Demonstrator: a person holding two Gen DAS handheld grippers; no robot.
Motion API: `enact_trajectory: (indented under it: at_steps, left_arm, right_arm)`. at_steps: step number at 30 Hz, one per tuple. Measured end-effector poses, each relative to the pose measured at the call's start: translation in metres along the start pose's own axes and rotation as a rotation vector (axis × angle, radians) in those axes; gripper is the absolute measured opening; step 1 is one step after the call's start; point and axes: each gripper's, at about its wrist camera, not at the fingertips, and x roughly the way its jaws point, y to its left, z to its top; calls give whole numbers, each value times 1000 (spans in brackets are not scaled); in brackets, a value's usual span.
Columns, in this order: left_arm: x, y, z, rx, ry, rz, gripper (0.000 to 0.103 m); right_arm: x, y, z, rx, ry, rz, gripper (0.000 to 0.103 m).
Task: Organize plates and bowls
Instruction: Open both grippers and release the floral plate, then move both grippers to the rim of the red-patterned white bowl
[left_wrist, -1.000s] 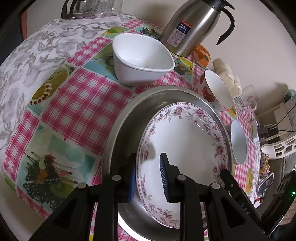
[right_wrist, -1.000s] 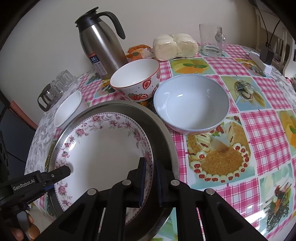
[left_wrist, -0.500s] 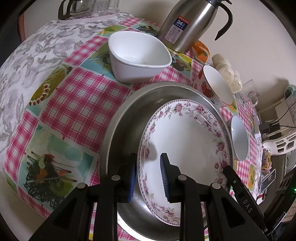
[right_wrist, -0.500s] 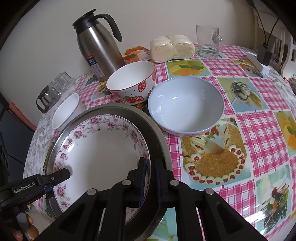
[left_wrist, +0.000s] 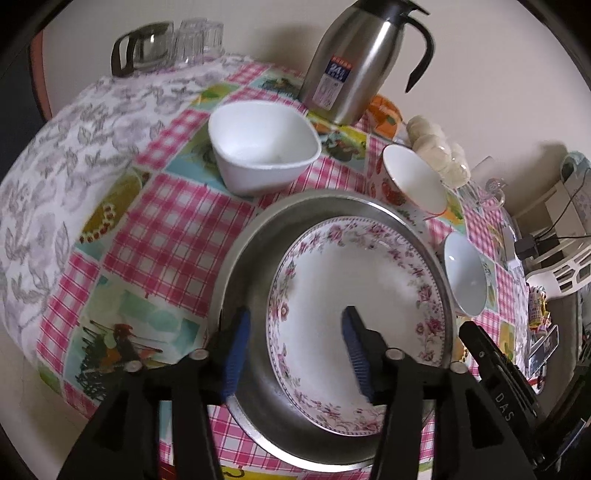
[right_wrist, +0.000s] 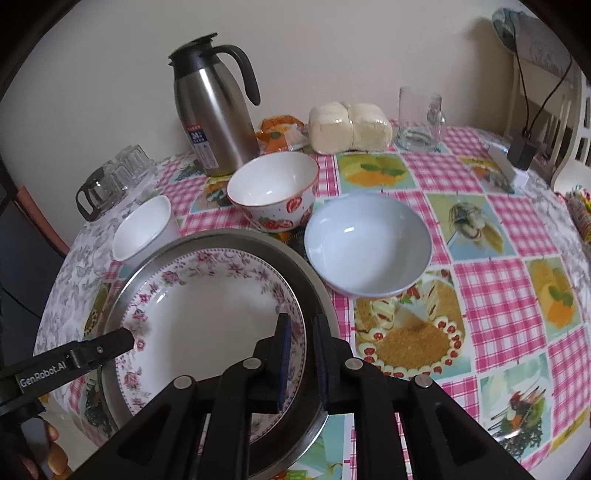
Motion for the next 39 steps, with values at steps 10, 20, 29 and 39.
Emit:
enact_trajectory:
  at_steps: [10, 20, 29, 39]
  left_arm:
    - [-2, 2, 4, 25, -40, 128, 78]
    - [0, 7, 6, 18, -91, 205, 93]
    - [1, -7, 16, 74, -145, 242, 95]
    - [-9, -28, 34, 136, -229, 196, 96]
  right_arm:
    - [2, 8, -2, -47, -5, -35, 75]
    - [4, 10, -3, -52, -7, -36, 103]
    - [1, 2, -2, -31, -21, -39, 103]
    - [-6, -8, 3, -16, -70, -35, 103]
